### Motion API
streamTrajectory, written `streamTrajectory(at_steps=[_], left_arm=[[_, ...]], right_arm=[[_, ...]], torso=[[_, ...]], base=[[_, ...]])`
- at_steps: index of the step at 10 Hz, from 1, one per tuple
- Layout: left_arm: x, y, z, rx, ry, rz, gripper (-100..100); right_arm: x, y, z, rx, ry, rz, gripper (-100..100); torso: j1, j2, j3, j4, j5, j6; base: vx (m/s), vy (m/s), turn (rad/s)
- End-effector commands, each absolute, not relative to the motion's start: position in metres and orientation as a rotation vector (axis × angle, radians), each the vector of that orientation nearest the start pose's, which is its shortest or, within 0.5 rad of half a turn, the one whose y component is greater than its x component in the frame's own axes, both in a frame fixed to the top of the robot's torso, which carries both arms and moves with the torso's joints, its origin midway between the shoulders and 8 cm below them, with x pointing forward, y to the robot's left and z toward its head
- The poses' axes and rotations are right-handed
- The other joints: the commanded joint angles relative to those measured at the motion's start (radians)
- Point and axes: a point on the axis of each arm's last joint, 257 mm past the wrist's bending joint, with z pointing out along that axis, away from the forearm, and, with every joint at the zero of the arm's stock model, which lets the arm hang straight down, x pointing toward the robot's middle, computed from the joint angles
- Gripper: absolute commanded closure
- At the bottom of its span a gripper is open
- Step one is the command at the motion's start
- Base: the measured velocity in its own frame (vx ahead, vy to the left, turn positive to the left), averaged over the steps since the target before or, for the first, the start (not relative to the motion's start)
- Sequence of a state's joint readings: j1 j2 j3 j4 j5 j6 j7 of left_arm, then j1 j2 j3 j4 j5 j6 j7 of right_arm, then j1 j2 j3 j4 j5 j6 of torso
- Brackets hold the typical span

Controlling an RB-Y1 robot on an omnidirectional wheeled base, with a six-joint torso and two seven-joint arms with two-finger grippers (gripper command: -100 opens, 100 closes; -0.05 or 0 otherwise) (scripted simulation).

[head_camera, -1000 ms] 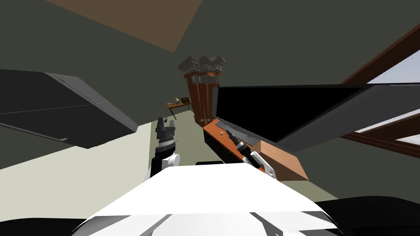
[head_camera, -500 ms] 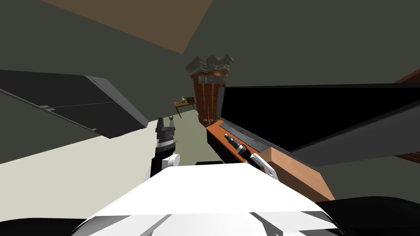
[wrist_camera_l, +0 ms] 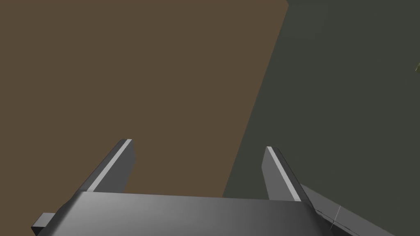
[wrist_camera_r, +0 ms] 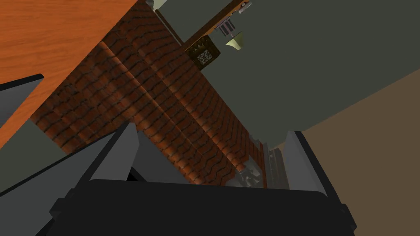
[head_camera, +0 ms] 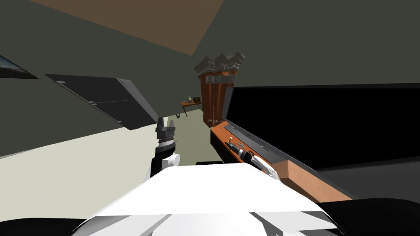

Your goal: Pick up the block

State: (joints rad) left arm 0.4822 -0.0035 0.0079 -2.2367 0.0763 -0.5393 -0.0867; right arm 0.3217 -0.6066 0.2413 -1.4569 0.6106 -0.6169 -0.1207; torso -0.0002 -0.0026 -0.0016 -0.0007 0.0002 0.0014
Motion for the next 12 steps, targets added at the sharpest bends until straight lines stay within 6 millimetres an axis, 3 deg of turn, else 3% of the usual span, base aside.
streamTrajectory(at_steps=[1, 2, 3, 4, 8, 12], left_arm=[[0.345, 0.291, 0.019, -0.667, 0.573, -1.268, 0], [0.345, 0.291, 0.019, -0.667, 0.573, -1.268, 0], [0.345, 0.291, 0.019, -0.667, 0.573, -1.268, 0], [0.345, 0.291, 0.019, -0.667, 0.573, -1.268, 0], [0.345, 0.291, 0.019, -0.667, 0.573, -1.268, 0], [0.345, 0.291, 0.019, -0.667, 0.573, -1.268, 0]], right_arm=[[0.341, -0.244, -0.388, 0.066, 2.002, 0.900, -100], [0.337, -0.250, -0.396, 0.077, 2.022, 0.885, -100], [0.323, -0.261, -0.420, 0.038, 2.101, 0.848, -100], [0.321, -0.265, -0.424, 0.047, 2.112, 0.840, -100], [0.272, -0.320, -0.489, -0.050, 2.355, 0.694, -100], [0.247, -0.354, -0.513, -0.054, 2.457, 0.613, -100]], torso=[[0.000, 0.000, 0.000, 0.000, 0.000, 0.000], [0.000, 0.000, 0.000, 0.000, 0.000, -0.001], [0.000, 0.001, 0.000, 0.000, 0.000, 0.000], [0.000, 0.000, 0.000, 0.000, 0.000, -0.001], [-0.001, 0.000, 0.000, 0.000, 0.000, 0.000], [0.001, 0.001, 0.001, 0.000, 0.000, 0.000]], base=[[0.055, 0.001, 0.278], [0.049, -0.007, 0.119], [0.057, -0.001, 0.202], [0.046, -0.008, 0.135], [0.060, -0.015, 0.255], [0.033, -0.011, 0.112]])
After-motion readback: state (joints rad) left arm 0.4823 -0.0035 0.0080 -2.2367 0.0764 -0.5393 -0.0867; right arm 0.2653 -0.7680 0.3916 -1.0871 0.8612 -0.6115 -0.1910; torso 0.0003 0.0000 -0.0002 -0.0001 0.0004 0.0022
